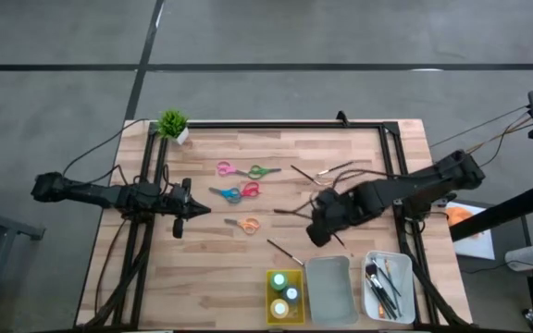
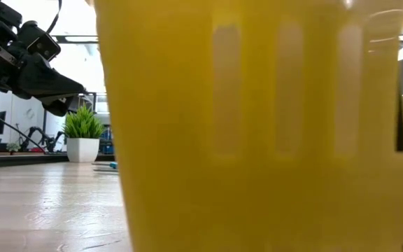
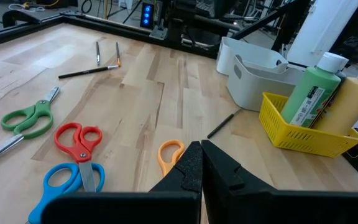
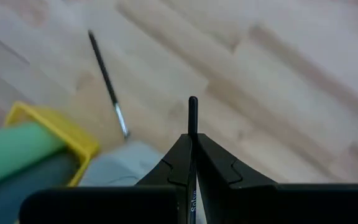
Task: Pick & Place Paint Supplies
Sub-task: Put the silver brush into the white bin
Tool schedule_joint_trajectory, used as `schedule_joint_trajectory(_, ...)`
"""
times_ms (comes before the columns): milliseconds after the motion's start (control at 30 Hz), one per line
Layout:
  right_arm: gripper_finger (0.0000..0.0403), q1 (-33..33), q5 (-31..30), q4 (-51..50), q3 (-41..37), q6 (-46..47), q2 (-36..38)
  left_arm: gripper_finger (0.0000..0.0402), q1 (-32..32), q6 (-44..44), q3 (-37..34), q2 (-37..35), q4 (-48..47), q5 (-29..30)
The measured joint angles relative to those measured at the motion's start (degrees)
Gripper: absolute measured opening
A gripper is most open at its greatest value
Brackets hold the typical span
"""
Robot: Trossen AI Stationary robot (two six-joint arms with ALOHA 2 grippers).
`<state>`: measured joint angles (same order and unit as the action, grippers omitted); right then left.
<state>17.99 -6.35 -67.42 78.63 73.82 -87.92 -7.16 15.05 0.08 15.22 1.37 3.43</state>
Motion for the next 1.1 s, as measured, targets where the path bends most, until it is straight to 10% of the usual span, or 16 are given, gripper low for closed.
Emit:
schedule_joint_trajectory(600,0.0011,28.0,-4.4,-10.2,0.4,43.7,-0.3,0.0000,0.0,0.0,0.0,0.0,0.0,0.0)
schedule_joint_trajectory(1100,0.0011,38.5,5.1,-13.4,0.5,58.3,-10.0,0.0000,0.0,0.0,0.0,0.0,0.0,0.0)
